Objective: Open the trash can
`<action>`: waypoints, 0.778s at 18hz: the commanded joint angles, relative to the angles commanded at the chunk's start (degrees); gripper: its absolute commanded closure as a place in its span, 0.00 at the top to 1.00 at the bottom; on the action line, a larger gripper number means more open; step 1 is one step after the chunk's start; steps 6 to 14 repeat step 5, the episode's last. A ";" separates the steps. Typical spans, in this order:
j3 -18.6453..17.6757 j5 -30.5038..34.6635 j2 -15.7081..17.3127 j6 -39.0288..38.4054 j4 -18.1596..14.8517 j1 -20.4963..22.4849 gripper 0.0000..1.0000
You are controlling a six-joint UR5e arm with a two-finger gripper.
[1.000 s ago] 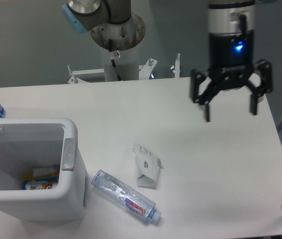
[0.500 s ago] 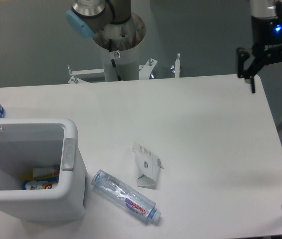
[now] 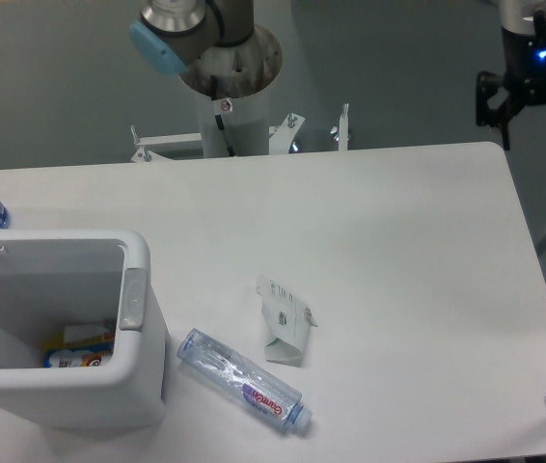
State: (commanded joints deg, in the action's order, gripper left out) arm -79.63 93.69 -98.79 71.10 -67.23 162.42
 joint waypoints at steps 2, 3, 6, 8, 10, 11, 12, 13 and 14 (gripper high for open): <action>0.00 0.00 0.18 1.58 -1.06 0.00 1.00; -0.09 0.00 0.53 1.85 -1.23 -0.09 1.00; -0.26 0.00 0.79 1.76 -1.24 -0.18 1.00; -0.26 0.00 0.79 1.76 -1.24 -0.18 1.00; -0.26 0.00 0.79 1.76 -1.24 -0.18 1.00; -0.26 0.00 0.79 1.76 -1.24 -0.18 1.00; -0.26 0.00 0.79 1.76 -1.24 -0.18 1.00; -0.26 0.00 0.79 1.76 -1.24 -0.18 1.00; -0.26 0.00 0.79 1.76 -1.24 -0.18 1.00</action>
